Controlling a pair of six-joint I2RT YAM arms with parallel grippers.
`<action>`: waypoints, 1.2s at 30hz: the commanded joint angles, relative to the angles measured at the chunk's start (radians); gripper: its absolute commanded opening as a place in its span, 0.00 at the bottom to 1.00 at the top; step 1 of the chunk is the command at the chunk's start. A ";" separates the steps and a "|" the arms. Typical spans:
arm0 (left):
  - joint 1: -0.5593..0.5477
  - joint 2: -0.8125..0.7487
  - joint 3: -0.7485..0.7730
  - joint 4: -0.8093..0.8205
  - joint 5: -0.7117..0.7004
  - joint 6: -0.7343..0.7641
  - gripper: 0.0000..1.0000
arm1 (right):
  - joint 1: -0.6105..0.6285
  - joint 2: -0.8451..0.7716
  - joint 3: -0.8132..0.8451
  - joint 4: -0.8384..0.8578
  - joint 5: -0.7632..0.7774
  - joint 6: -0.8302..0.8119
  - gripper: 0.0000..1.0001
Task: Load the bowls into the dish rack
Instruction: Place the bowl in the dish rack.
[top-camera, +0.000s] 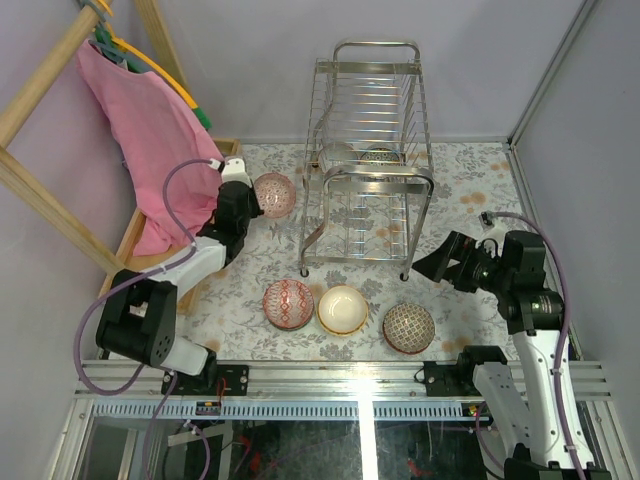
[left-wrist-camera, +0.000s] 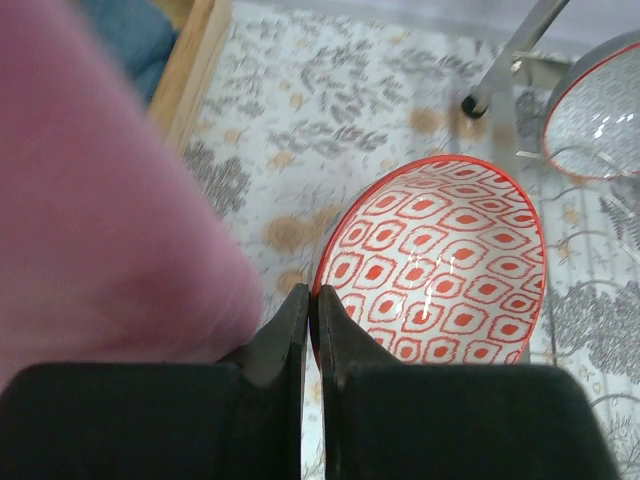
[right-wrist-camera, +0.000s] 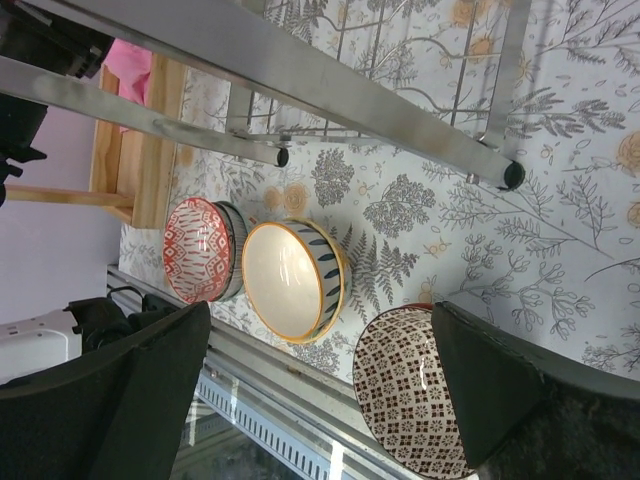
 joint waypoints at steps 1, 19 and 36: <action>0.009 0.056 -0.002 0.401 0.047 0.077 0.00 | 0.000 -0.019 -0.030 0.066 -0.062 0.055 0.99; 0.008 0.259 0.133 0.669 0.382 0.177 0.00 | 0.000 -0.001 -0.109 0.163 -0.097 0.087 0.99; -0.060 0.439 0.329 0.584 0.517 0.424 0.00 | 0.000 0.013 -0.120 0.190 -0.075 0.075 1.00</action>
